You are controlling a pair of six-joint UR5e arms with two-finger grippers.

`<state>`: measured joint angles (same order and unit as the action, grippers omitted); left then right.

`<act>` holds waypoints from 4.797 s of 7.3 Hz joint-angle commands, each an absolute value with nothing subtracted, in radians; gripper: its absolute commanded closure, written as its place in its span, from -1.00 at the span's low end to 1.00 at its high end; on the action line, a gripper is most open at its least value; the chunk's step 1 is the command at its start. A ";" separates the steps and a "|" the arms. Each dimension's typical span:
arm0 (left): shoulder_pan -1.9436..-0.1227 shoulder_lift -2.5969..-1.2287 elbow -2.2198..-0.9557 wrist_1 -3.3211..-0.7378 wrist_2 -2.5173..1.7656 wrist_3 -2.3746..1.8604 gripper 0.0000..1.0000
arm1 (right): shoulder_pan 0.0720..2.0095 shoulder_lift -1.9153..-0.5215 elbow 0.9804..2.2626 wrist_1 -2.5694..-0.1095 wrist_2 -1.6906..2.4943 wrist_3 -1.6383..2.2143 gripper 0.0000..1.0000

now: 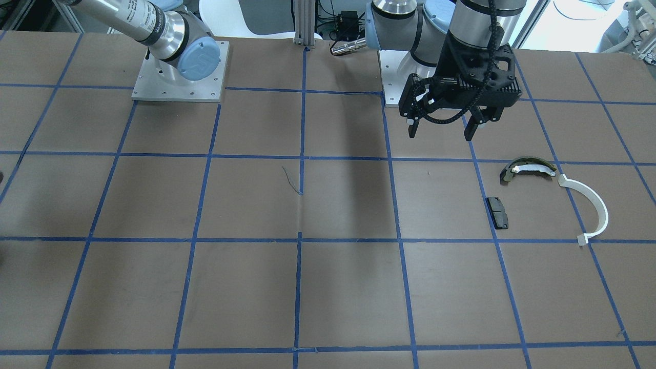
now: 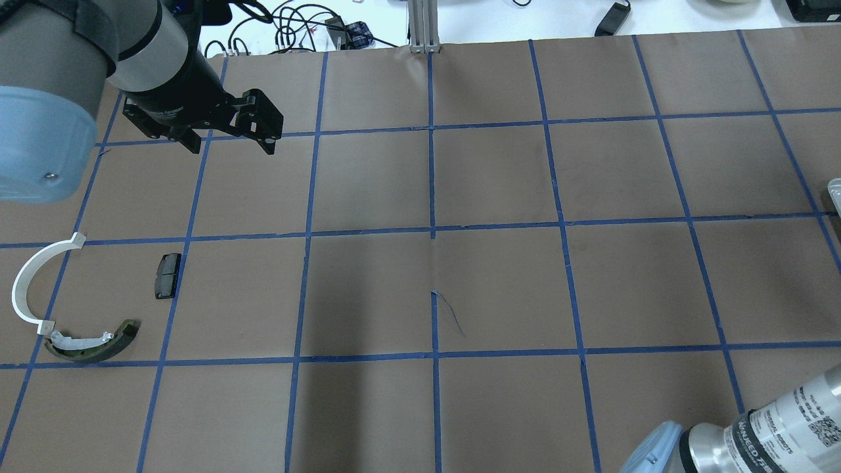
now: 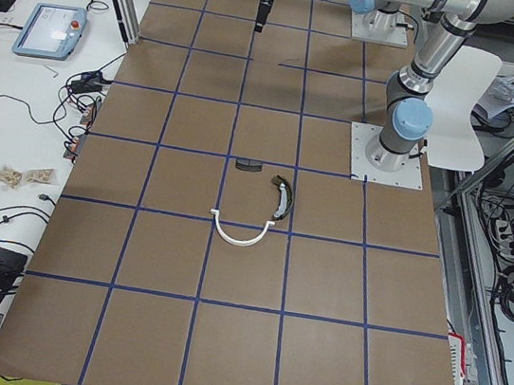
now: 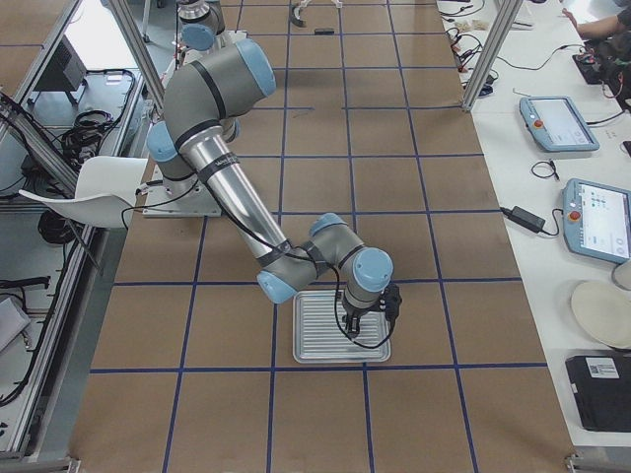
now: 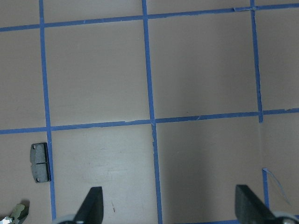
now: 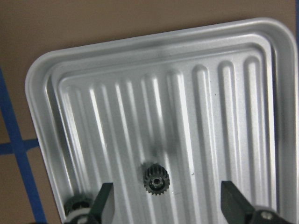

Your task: Place bearing gear from tray to pile

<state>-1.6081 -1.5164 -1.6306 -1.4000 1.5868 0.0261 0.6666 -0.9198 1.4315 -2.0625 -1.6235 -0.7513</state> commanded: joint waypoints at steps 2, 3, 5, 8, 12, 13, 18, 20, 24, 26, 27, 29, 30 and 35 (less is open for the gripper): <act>-1.608 -1.516 -1.631 -1.402 1.588 0.026 -1.00 | 0.667 -0.907 1.431 -2.063 -1.623 -0.684 -0.34; -1.608 -1.516 -1.632 -1.401 1.588 0.026 -1.00 | 0.667 -0.897 1.434 -2.065 -1.623 -0.686 -0.31; -1.608 -1.516 -1.631 -1.402 1.588 0.026 -1.00 | 0.667 -0.882 1.434 -2.065 -1.623 -0.684 -0.30; -1.606 -1.516 -1.632 -1.401 1.588 0.026 -1.00 | 0.667 -0.882 1.433 -2.063 -1.626 -0.689 0.07; -1.606 -1.516 -1.631 -1.402 1.588 0.026 -1.00 | 0.667 -0.894 1.424 -2.040 -1.684 -0.699 1.00; -1.606 -1.516 -1.631 -1.401 1.588 0.026 -1.00 | 0.675 -0.928 1.424 -2.030 -1.699 -0.701 1.00; -1.606 -1.516 -1.632 -1.402 1.588 0.026 -1.00 | 0.981 -1.192 1.434 -1.735 -1.658 -0.478 1.00; -1.606 -1.516 -1.640 -1.399 1.588 0.026 -1.00 | 1.197 -1.218 1.437 -1.712 -1.626 -0.267 1.00; -1.606 -1.514 -1.641 -1.401 1.588 0.026 -1.00 | 1.627 -1.206 1.448 -1.738 -1.543 0.179 1.00; -1.606 -1.514 -1.641 -1.401 1.588 0.026 -1.00 | 1.794 -1.172 1.476 -1.852 -1.543 0.379 1.00; -1.608 -1.514 -1.641 -1.401 1.588 0.026 -1.00 | 1.860 -1.151 1.505 -1.891 -1.540 0.420 1.00; -1.606 -1.513 -1.641 -1.401 1.588 0.026 -1.00 | 1.931 -1.117 1.563 -1.974 -1.511 0.527 1.00; -1.608 -1.513 -1.641 -1.401 1.588 0.026 -1.00 | 1.965 -1.102 1.578 -2.040 -1.470 0.550 1.00; -1.605 -1.513 -1.657 -1.388 1.583 0.031 -1.00 | 2.057 -1.031 1.640 -2.074 -1.453 0.552 0.83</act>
<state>-1.6071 -1.5136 -1.6483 -1.3975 1.5865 0.0280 2.0456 -1.0337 1.6187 -2.0519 -1.4638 0.5526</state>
